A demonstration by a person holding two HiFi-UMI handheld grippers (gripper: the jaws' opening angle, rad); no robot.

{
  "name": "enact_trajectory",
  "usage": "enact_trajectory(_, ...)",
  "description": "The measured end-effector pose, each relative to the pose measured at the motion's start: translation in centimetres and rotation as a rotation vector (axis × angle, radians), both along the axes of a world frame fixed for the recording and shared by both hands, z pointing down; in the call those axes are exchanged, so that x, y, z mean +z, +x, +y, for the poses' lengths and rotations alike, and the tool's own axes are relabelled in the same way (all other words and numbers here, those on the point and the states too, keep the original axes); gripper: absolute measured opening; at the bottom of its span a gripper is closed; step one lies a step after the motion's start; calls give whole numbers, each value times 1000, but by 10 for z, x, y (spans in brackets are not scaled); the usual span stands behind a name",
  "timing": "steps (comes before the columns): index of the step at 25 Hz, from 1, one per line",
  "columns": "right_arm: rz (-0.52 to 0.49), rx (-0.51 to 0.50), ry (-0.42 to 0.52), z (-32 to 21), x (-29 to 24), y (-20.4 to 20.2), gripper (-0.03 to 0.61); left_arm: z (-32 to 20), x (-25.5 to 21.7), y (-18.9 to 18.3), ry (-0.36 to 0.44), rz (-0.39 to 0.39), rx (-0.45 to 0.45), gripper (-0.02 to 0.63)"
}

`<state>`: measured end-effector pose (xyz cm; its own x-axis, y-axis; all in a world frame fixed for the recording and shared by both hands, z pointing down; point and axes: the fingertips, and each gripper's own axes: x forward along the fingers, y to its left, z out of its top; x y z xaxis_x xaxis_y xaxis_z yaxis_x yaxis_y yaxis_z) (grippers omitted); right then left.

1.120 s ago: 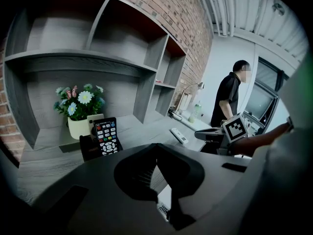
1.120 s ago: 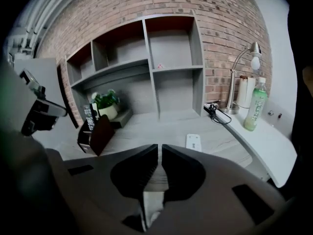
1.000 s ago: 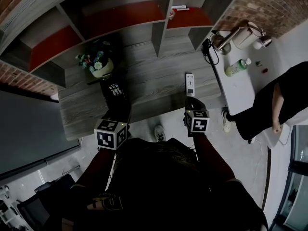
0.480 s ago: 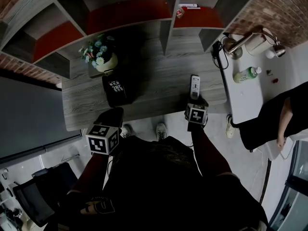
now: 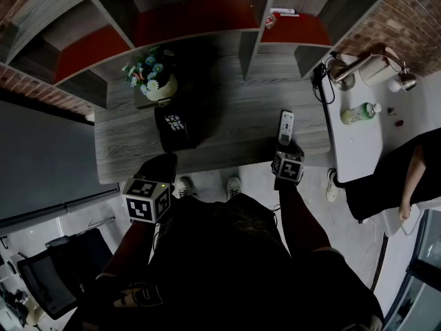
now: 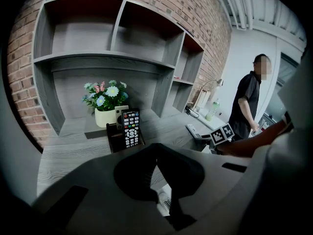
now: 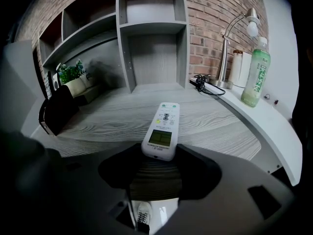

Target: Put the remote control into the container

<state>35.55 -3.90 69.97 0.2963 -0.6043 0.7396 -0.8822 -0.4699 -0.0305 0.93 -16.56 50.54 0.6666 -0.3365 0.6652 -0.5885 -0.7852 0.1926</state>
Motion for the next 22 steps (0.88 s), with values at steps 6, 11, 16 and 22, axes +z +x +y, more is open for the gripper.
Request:
enact_trajectory(6,9,2,-25,-1,-9,-3,219,-5,-1,-14,13,0,6,6)
enact_trajectory(11,-6,-36,45,-17,-28,-21,218,-11,-3,-22,29,10,14,6)
enact_trajectory(16,-17,-90,96,-36,-55,-48,218,-16,-11,-30,43,35,22,6)
enact_trajectory(22,-55,-116,173,-55,-89,-80,218,-31,-17,-49,55,60,-9,6)
